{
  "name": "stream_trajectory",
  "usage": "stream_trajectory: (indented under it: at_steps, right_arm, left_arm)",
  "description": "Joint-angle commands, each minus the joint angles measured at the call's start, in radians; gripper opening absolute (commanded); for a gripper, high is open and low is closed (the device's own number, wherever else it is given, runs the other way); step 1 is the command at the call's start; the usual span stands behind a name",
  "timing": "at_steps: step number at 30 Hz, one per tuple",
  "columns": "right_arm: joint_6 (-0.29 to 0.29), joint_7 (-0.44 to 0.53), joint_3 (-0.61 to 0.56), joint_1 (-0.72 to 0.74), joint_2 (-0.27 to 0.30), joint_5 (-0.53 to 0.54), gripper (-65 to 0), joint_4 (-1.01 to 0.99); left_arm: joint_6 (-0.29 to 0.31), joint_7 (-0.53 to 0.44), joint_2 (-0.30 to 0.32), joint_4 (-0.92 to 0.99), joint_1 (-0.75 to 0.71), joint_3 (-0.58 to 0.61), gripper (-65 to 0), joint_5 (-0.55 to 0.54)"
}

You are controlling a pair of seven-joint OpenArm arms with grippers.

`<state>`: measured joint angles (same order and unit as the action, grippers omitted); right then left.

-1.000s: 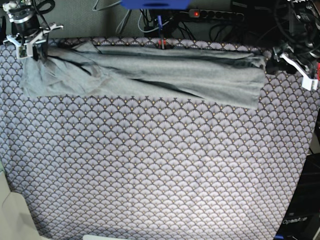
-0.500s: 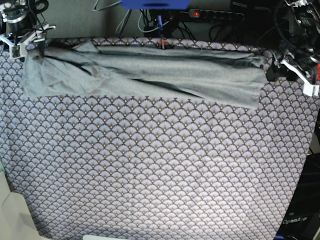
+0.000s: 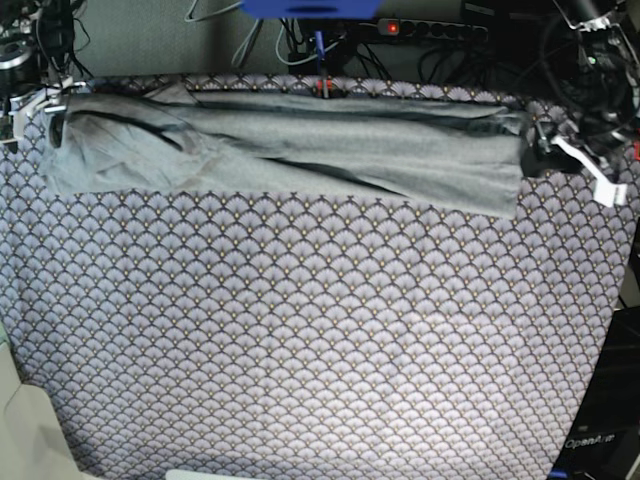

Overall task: Fold the T-shirt properly
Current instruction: 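Grasp the strip's other end with the left gripper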

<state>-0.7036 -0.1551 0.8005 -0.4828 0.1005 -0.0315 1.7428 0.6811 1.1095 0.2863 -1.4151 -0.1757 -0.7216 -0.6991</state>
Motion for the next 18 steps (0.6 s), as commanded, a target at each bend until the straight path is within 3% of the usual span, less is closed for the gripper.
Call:
stream_trajectory:
  at_steps: [1, 11, 18]
  right_arm:
    - [0.005, 0.032, 0.007, 0.009, 0.012, 0.012, -21.1, 0.019]
    - [0.005, 0.032, 0.001, 0.045, 0.012, 0.012, -21.0, 0.015]
    - [0.005, 0.032, 0.001, 0.062, 0.012, 0.012, -21.0, 0.015]
  left_arm:
    - [0.005, -0.022, 0.018, -0.008, 0.02, 0.017, -12.4, -0.009]
    - [0.01, -0.012, -0.089, -0.005, 0.08, 0.064, -12.4, 0.144]
    - [0.013, 0.05, -0.118, -0.005, 0.08, 0.092, -12.5, 0.218]
